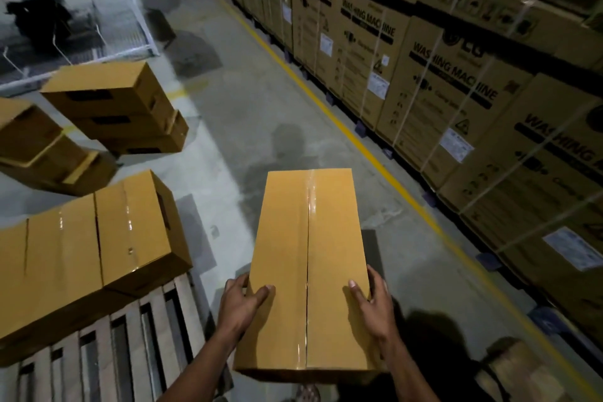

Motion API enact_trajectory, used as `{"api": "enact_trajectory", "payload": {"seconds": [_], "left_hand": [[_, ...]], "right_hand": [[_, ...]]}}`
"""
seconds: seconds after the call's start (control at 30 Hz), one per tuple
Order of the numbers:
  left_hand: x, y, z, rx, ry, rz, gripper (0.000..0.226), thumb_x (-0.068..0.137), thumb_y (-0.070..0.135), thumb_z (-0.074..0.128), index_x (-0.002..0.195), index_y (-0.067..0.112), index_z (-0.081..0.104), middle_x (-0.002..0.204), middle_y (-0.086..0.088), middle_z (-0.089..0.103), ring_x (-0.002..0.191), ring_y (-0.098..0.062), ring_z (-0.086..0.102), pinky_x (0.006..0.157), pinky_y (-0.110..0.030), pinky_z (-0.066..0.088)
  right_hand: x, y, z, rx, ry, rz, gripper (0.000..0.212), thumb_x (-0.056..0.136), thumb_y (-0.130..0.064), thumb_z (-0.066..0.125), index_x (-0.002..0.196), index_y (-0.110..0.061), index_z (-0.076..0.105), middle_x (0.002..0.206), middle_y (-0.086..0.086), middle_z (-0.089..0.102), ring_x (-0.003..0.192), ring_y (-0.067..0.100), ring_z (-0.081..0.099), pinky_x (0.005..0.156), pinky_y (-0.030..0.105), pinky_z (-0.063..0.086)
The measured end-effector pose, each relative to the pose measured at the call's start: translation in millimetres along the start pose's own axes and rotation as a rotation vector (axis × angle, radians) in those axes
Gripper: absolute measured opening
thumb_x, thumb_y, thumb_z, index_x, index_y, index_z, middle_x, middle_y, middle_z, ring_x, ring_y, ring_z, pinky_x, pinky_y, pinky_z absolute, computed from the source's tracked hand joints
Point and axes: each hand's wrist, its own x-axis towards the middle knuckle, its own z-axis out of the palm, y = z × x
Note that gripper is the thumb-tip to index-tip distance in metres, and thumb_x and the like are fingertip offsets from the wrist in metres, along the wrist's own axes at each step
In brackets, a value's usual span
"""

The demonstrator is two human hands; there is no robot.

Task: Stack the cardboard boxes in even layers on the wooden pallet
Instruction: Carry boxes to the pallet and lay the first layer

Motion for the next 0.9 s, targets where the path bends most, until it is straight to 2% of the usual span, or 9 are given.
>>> {"api": "enact_trajectory", "payload": {"seconds": [0.13, 0.33, 0.4, 0.47, 0.53, 0.63, 0.73, 0.83, 0.9], "left_hand": [[-4, 12, -13, -0.043, 0.050, 0.042, 0.061, 0.087, 0.042, 0.081, 0.140, 0.022, 0.058, 0.120, 0.003, 0.049, 0.112, -0.021, 0.056, 0.096, -0.043, 0.051], [-25, 9, -48, -0.071, 0.111, 0.066, 0.062, 0.088, 0.042, 0.079, 0.143, 0.025, 0.053, 0.125, 0.007, 0.046, 0.117, -0.020, 0.052, 0.100, -0.045, 0.049], [-34, 4, -61, -0.100, 0.150, 0.075, 0.062, 0.089, 0.041, 0.079, 0.143, 0.026, 0.053, 0.129, 0.007, 0.045, 0.120, -0.022, 0.052, 0.101, -0.048, 0.049], [-44, -1, -78, -0.140, 0.177, 0.088, 0.060, 0.089, 0.039, 0.080, 0.141, 0.030, 0.052, 0.132, 0.007, 0.046, 0.122, -0.024, 0.052, 0.101, -0.050, 0.050], [-54, -5, -98, -0.208, 0.204, 0.111, 0.057, 0.090, 0.034, 0.080, 0.139, 0.032, 0.051, 0.131, 0.007, 0.047, 0.123, -0.023, 0.052, 0.101, -0.047, 0.049], [-69, -14, -129, -0.286, 0.220, 0.145, 0.055, 0.090, 0.033, 0.079, 0.136, 0.036, 0.049, 0.132, 0.006, 0.046, 0.125, -0.021, 0.051, 0.102, -0.048, 0.048], [-88, -22, -164, -0.401, 0.196, 0.177, 0.053, 0.093, 0.031, 0.077, 0.135, 0.036, 0.047, 0.136, 0.004, 0.052, 0.119, -0.019, 0.057, 0.088, -0.043, 0.053], [-114, -36, -209, -0.513, 0.198, 0.212, 0.047, 0.098, 0.019, 0.069, 0.134, 0.030, 0.042, 0.126, 0.011, 0.054, 0.107, -0.010, 0.058, 0.073, -0.031, 0.052], [-128, -52, -244, -0.573, 0.211, 0.243, 0.046, 0.098, 0.020, 0.070, 0.132, 0.029, 0.041, 0.128, 0.006, 0.055, 0.108, -0.016, 0.060, 0.072, -0.029, 0.054]], "right_hand": [[-8, -21, -10, 0.006, -0.034, -0.053, 0.089, 0.067, -0.096, 0.054, 0.144, -0.057, 0.033, 0.150, -0.012, 0.040, 0.137, 0.024, 0.045, 0.108, 0.062, 0.045], [-30, -69, -2, 0.043, -0.071, -0.181, 0.081, 0.076, -0.079, 0.060, 0.147, -0.049, 0.039, 0.151, -0.008, 0.036, 0.141, 0.026, 0.040, 0.108, 0.061, 0.045], [-36, -83, 2, 0.051, -0.086, -0.226, 0.081, 0.074, -0.084, 0.061, 0.146, -0.052, 0.040, 0.155, -0.007, 0.034, 0.144, 0.026, 0.038, 0.111, 0.062, 0.042], [-48, -99, 8, 0.069, -0.099, -0.287, 0.083, 0.074, -0.084, 0.063, 0.147, -0.048, 0.043, 0.152, -0.006, 0.038, 0.141, 0.023, 0.042, 0.112, 0.054, 0.042], [-64, -119, 15, 0.084, -0.112, -0.340, 0.074, 0.084, -0.066, 0.068, 0.148, -0.039, 0.045, 0.147, -0.007, 0.041, 0.136, 0.020, 0.046, 0.108, 0.044, 0.045], [-88, -142, 27, 0.090, -0.143, -0.402, 0.063, 0.090, -0.048, 0.069, 0.148, -0.037, 0.047, 0.146, -0.008, 0.043, 0.136, 0.018, 0.047, 0.104, 0.040, 0.048], [-111, -164, 42, 0.077, -0.175, -0.470, 0.054, 0.093, -0.042, 0.069, 0.143, -0.038, 0.049, 0.143, -0.011, 0.045, 0.133, 0.016, 0.047, 0.100, 0.035, 0.046], [-146, -188, 69, 0.048, -0.217, -0.539, 0.049, 0.097, -0.034, 0.067, 0.143, -0.036, 0.049, 0.143, -0.009, 0.045, 0.130, 0.014, 0.045, 0.090, 0.026, 0.043], [-170, -197, 95, 0.029, -0.242, -0.563, 0.051, 0.097, -0.034, 0.067, 0.145, -0.034, 0.049, 0.144, -0.010, 0.045, 0.127, 0.014, 0.047, 0.083, 0.017, 0.042]]}}
